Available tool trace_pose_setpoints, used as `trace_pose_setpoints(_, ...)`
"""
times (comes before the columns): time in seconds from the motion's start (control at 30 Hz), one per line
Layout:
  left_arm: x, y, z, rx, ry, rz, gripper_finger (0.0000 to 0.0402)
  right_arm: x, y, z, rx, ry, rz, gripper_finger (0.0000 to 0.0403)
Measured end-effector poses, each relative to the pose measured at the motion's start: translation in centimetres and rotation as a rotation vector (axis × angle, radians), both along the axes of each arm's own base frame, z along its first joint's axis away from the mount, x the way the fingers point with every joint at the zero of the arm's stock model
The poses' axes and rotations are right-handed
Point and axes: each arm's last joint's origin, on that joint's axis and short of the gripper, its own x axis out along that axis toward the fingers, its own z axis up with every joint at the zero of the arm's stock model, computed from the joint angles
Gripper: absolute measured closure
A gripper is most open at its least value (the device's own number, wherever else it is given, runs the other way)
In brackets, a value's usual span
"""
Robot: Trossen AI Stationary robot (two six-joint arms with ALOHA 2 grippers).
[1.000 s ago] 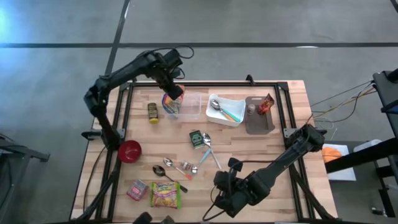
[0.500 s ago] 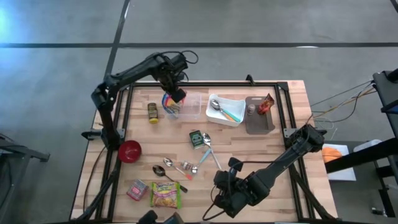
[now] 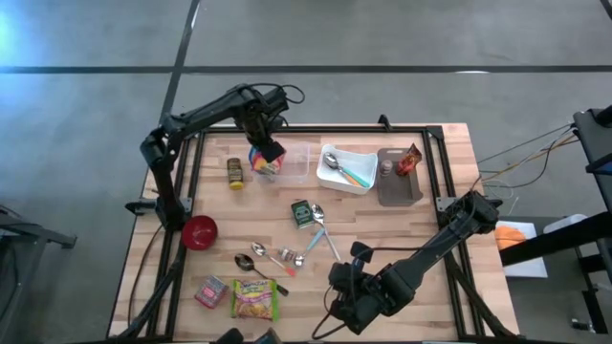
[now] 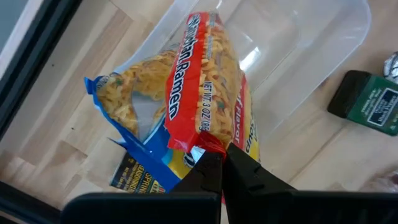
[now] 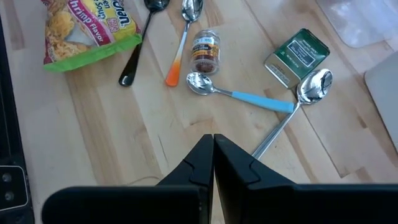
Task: Pick & Place Food Item
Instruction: Put the red noodle pack into the transparent bin
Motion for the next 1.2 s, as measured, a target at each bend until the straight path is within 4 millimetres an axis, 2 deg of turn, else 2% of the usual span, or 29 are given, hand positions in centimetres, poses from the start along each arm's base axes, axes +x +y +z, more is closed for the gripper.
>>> trace_pose_setpoints(0.27,0.1,0.1,-1.8,0.004,-0.006,-0.011,0.0401,0.0,0.0,0.0,-0.014,0.004,0.013,0.0394)
trace_pose_setpoints(0.6,0.4,0.3,-2.6,0.013,-0.018,-0.008,0.0401,0.0,0.0,0.0,-0.022,0.006,0.023,0.0394)
trace_pose_setpoints(0.9,1.1,0.8,-4.5,-0.015,0.019,-0.003,0.0401,0.1,0.0,-0.1,-0.021,0.0,0.022,0.0394)
trace_pose_setpoints(1.2,1.0,0.7,-3.9,-0.006,0.016,-0.008,0.0401,0.0,-0.1,-0.7,-0.029,0.011,0.023,0.0394)
